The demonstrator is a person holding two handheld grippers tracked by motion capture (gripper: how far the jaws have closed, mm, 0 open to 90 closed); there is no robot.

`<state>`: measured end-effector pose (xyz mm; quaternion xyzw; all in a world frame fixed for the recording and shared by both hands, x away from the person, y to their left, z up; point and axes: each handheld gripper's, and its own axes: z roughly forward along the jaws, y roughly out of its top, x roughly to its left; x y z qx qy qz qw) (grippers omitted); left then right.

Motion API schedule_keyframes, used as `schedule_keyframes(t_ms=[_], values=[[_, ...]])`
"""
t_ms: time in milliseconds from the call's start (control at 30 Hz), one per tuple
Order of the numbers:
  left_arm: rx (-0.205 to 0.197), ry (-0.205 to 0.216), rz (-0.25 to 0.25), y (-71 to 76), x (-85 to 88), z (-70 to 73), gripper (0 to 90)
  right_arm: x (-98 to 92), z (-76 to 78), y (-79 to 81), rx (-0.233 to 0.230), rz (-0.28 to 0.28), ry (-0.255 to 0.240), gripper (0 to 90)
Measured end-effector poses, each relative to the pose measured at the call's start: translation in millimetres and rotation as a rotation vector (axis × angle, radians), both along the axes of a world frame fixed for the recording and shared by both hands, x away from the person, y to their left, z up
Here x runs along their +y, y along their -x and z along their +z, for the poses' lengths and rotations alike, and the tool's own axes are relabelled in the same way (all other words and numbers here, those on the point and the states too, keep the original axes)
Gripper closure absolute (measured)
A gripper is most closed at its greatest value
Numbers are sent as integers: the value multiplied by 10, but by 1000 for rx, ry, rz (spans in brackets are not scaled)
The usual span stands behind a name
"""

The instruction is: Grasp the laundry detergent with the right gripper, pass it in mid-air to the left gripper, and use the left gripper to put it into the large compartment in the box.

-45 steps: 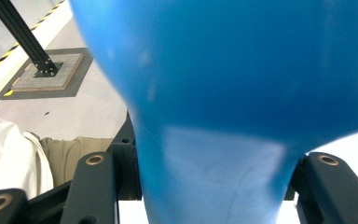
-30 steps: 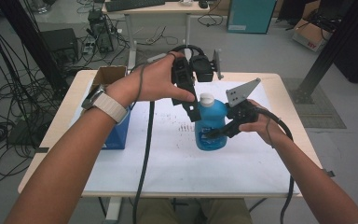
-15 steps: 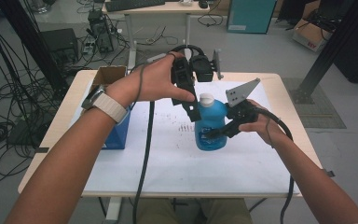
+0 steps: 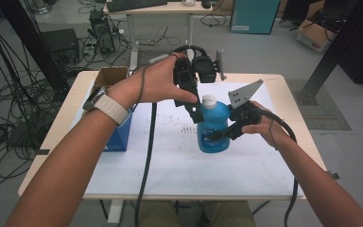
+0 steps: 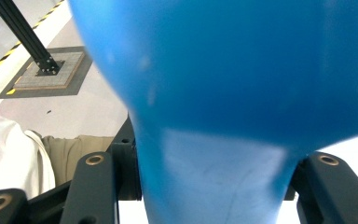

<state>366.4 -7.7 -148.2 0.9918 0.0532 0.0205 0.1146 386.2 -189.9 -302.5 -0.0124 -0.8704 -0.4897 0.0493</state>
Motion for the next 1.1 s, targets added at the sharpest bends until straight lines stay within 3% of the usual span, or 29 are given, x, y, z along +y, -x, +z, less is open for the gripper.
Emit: schedule_keyframes(t_ms=[433, 1100], values=[[-12, 15, -10, 12, -43, -28, 56, 47, 18, 8, 3, 19, 1, 437], [30, 11, -31, -10, -150, -230, 80, 178, 87, 86, 19, 60, 15, 436]])
